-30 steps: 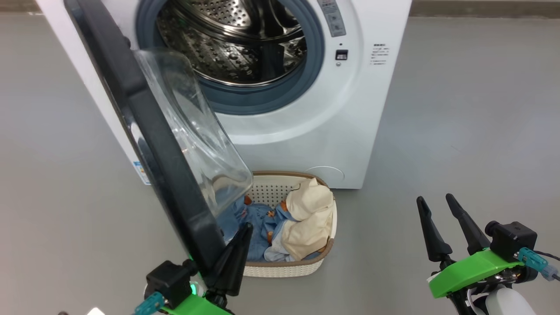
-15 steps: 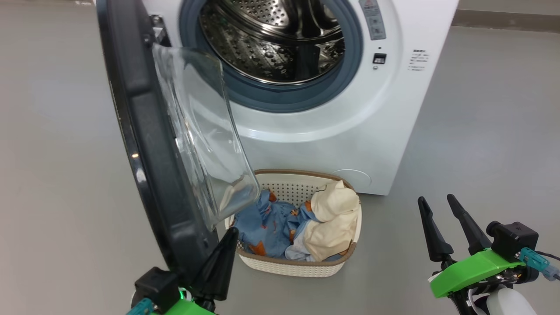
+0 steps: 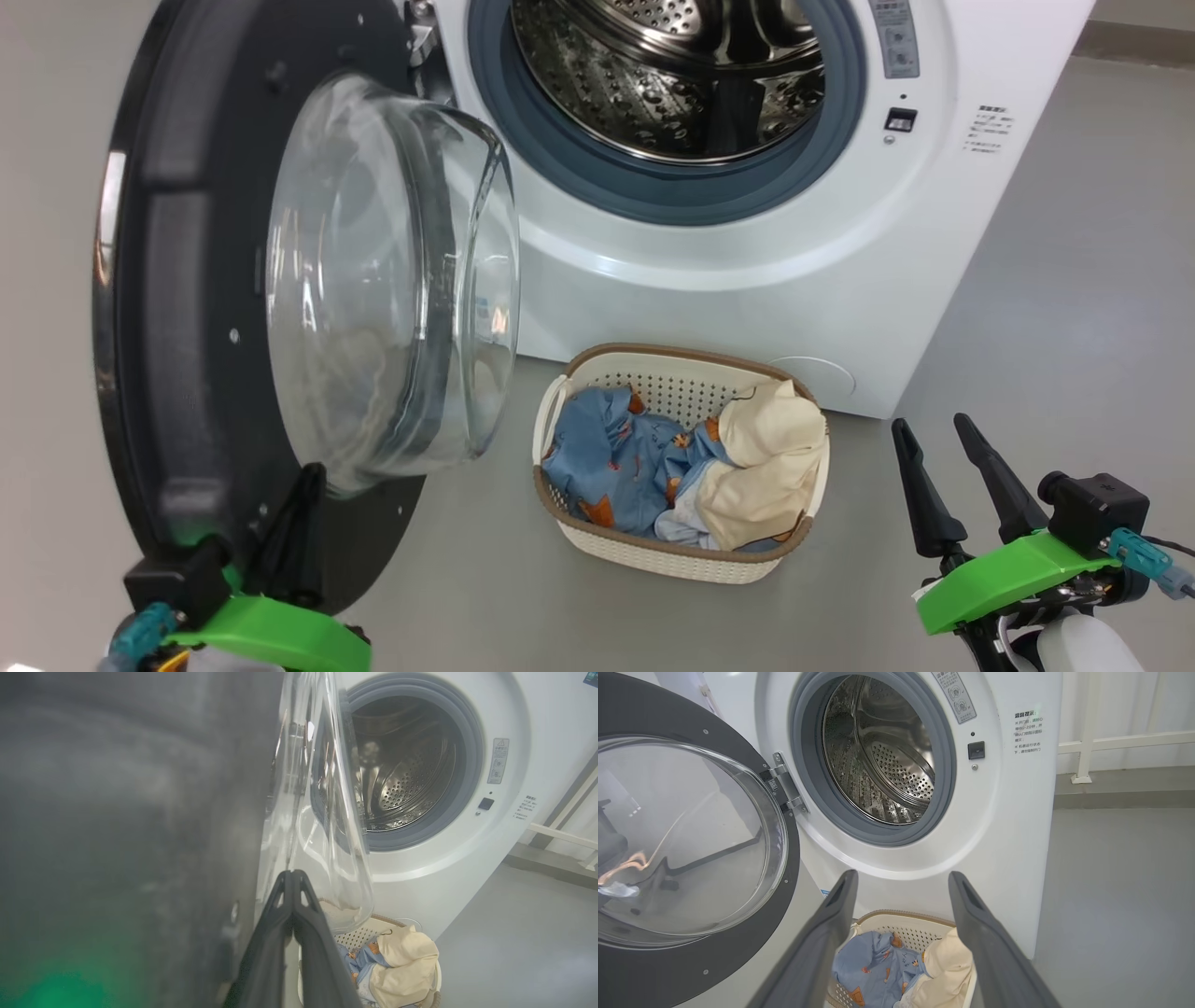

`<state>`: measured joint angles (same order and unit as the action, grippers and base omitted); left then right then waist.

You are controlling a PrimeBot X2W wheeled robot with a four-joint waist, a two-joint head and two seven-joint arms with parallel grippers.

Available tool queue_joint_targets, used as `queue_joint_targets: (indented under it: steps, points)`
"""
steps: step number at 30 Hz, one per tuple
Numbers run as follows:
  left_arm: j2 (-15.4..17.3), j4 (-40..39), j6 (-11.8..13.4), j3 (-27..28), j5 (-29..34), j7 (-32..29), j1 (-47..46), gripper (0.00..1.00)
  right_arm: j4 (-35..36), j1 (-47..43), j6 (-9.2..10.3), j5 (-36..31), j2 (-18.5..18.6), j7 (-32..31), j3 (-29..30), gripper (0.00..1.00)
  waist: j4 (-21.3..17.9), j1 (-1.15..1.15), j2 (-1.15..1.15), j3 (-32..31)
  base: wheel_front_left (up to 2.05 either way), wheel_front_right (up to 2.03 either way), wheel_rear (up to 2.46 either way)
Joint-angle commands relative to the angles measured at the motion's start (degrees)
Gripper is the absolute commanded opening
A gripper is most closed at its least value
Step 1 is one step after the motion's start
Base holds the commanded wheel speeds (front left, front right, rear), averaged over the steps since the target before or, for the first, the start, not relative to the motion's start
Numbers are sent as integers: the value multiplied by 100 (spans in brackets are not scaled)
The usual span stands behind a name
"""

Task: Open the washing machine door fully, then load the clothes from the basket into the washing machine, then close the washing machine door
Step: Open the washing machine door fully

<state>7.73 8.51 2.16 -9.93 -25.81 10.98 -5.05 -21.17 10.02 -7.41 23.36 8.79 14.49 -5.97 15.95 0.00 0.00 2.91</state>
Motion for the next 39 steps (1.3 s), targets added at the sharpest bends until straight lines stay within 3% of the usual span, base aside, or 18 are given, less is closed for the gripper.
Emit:
queue_joint_targets:
  steps: [1,13,21,31,39]
  points:
    - [183,-145,75,311,-51,-18,-307,0,141,186,-8,1,-13,51,-119,100,75,0,0,63,0,0,0]
    - [794,71,293,915,-223,-369,-754,0,144,342,-8,-45,-31,51,-99,100,254,0,0,341,0,0,0]
    - [1070,401,284,1125,-325,-461,-912,0,121,410,-8,-54,-62,51,-109,100,345,0,0,432,0,0,0]
    - [1507,1214,100,1307,-462,-552,-1537,0,105,541,-8,-69,-56,51,-108,100,522,0,0,629,0,0,0]
    - [1919,2237,-191,1032,-189,-550,-2290,0,81,662,-8,-73,-41,51,-123,100,597,0,0,728,0,0,0]
